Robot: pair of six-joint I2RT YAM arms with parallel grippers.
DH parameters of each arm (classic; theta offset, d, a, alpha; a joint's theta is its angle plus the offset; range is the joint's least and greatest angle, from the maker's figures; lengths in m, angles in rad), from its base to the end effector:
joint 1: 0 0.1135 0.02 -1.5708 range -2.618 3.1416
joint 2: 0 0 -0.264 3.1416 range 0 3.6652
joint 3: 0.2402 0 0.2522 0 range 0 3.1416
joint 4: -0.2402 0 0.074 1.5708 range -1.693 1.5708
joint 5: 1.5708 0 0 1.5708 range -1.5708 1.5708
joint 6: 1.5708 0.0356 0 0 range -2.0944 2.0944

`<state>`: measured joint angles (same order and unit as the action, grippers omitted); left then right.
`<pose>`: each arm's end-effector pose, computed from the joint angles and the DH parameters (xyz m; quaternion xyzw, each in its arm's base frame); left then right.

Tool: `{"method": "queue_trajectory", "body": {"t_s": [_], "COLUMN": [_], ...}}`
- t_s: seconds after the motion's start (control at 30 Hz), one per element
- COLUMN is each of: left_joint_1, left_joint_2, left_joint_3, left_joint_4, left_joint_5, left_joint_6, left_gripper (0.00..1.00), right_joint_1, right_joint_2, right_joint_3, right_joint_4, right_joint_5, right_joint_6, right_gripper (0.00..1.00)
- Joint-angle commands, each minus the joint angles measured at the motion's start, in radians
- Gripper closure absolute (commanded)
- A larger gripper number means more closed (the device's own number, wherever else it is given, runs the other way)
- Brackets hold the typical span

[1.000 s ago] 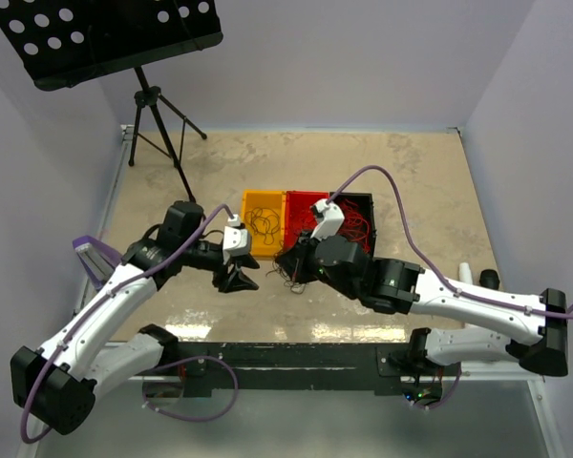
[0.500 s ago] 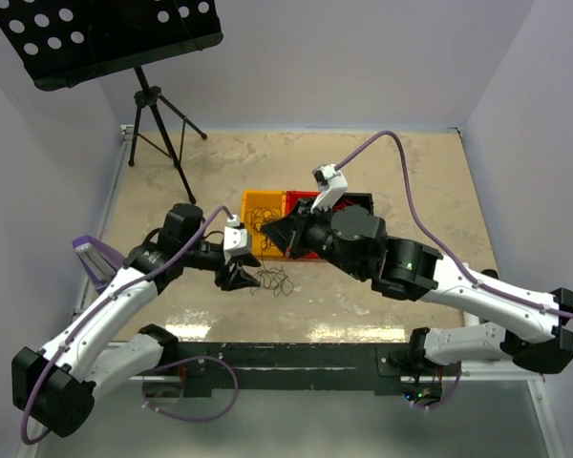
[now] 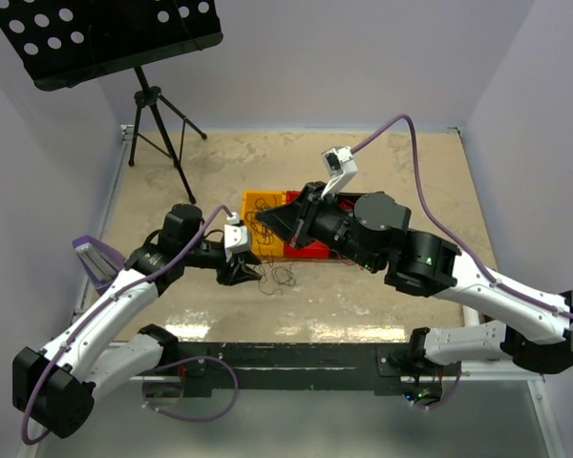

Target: Untangle the cables

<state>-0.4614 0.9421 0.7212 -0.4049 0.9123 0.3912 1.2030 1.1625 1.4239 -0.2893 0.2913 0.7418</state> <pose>0.1617 -0.1118 0.2758 0.5131 0.6449 -0.4063 0.3946 0.0974 0.2244 0.4740 -0.0636 0.7137 0.5113 0.4745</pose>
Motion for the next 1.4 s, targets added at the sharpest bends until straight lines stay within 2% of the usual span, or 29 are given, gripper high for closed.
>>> {"method": "queue_trajectory", "body": {"t_s": [0.0, 0.23, 0.47, 0.53, 0.57, 0.6, 0.67, 0.7, 0.73, 0.77, 0.93, 1.17, 1.27, 1.33, 1.37], "left_joint_1": [-0.003, -0.003, -0.002, -0.002, -0.002, -0.002, -0.002, -0.002, -0.002, -0.002, -0.002, -0.002, 0.010, 0.012, 0.012], "left_joint_2": [-0.014, -0.026, -0.009, 0.000, 0.006, 0.014, 0.021, 0.021, 0.020, 0.020, 0.011, -0.005, -0.012, -0.016, -0.014], "left_joint_3": [-0.017, -0.025, -0.063, -0.059, -0.052, -0.046, -0.040, -0.039, -0.039, -0.036, -0.022, -0.017, -0.002, 0.009, 0.017], "left_joint_4": [0.051, 0.054, 0.164, 0.196, 0.198, 0.199, 0.202, 0.207, 0.204, 0.195, 0.144, 0.063, 0.071, 0.075, 0.078], "left_joint_5": [0.040, 0.033, 0.120, 0.134, 0.148, 0.158, 0.163, 0.160, 0.154, 0.157, 0.163, -0.004, -0.052, -0.058, -0.061], "left_joint_6": [-0.023, -0.037, -0.207, -0.245, -0.242, -0.233, -0.221, -0.218, -0.215, -0.201, -0.163, -0.031, -0.037, -0.054, -0.078], "left_gripper": [0.56, 0.45, 0.30, 0.29, 0.33, 0.44, 0.69, 0.88, 0.98, 1.00, 1.00, 1.00, 1.00, 0.84, 0.80], "right_joint_1": [-0.006, -0.006, -0.006, -0.006, -0.006, -0.006, -0.006, -0.006, -0.006, -0.006, -0.006, -0.006, -0.006, -0.006, -0.006], "right_joint_2": [-0.027, -0.037, -0.054, -0.041, -0.035, -0.031, -0.024, -0.023, -0.023, -0.021, -0.020, -0.035, -0.032, -0.034, -0.032], "right_joint_3": [0.078, 0.125, 0.118, 0.124, 0.130, 0.135, 0.148, 0.155, 0.165, 0.174, 0.220, 0.305, 0.329, 0.328, 0.325], "right_joint_4": [0.085, 0.108, 0.177, 0.196, 0.200, 0.205, 0.210, 0.210, 0.208, 0.205, 0.165, 0.092, 0.065, 0.058, 0.055], "right_joint_5": [-0.060, -0.086, -0.126, -0.142, -0.150, -0.153, -0.161, -0.161, -0.158, -0.155, -0.135, -0.087, -0.087, -0.089, -0.090], "right_joint_6": [-0.007, -0.005, 0.022, 0.024, 0.025, 0.027, 0.027, 0.024, 0.021, 0.019, -0.001, -0.036, -0.042, -0.042, -0.041], "right_gripper": [1.00, 1.00, 1.00, 1.00, 1.00, 1.00, 1.00, 1.00, 1.00, 1.00, 1.00, 1.00, 1.00, 1.00, 1.00]}}
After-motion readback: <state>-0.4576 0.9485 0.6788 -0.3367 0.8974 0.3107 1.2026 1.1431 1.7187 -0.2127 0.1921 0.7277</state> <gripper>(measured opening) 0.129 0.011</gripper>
